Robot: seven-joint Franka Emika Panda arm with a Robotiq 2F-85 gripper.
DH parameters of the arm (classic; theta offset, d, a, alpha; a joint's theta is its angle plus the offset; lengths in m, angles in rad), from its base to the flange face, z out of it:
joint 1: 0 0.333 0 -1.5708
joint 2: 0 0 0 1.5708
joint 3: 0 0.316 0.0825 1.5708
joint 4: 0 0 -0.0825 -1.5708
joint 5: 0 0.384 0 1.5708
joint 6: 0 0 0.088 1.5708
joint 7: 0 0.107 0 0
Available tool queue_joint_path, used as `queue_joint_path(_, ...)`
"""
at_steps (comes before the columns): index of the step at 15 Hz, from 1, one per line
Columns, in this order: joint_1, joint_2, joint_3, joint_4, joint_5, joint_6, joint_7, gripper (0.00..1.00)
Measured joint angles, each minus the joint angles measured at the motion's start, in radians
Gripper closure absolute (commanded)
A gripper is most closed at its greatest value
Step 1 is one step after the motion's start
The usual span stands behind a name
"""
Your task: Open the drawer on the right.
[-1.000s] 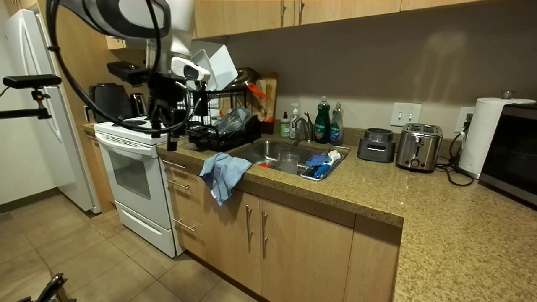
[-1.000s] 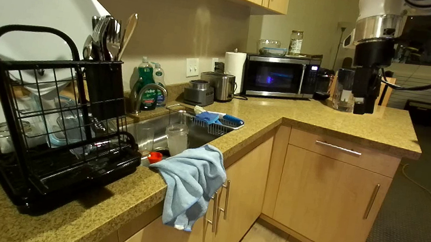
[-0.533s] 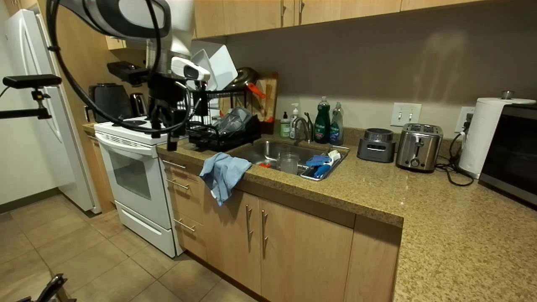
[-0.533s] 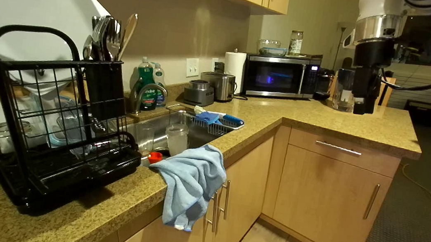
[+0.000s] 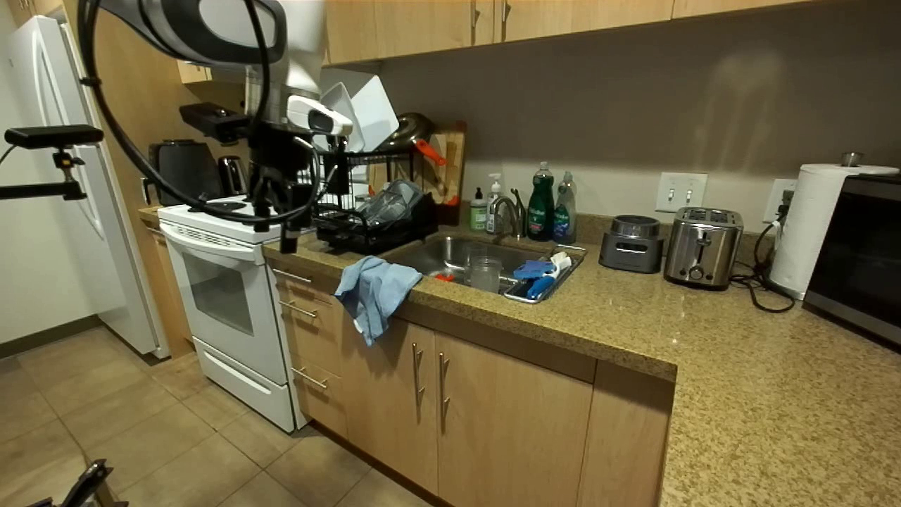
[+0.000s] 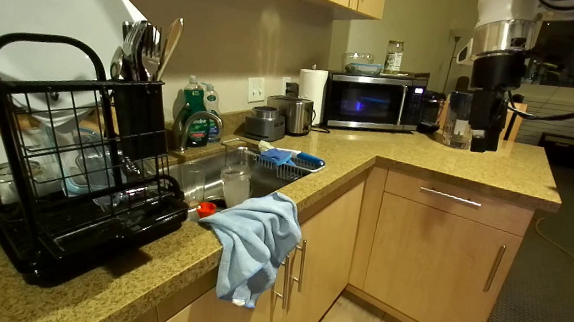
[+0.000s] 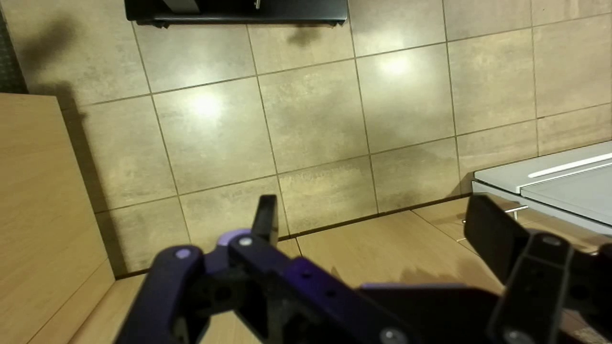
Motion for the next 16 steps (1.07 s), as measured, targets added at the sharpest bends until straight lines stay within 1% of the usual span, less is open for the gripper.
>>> queue_joint_path(5,0.0,0.0,0.0,0.0,0.0,0.0,0.0,0.0)
queue_joint_path(8,0.0,0.008,0.017,-0.01,0.0,0.0,0.016,0.0)
queue_joint_path(11,0.0,0.029,0.065,-0.054,0.0,0.037,0.108,0.0)
queue_joint_path(14,0.0,0.063,0.107,-0.099,0.0,0.128,0.221,0.0)
queue_joint_path(16,0.0,0.089,0.118,-0.116,-0.005,0.196,0.287,0.0)
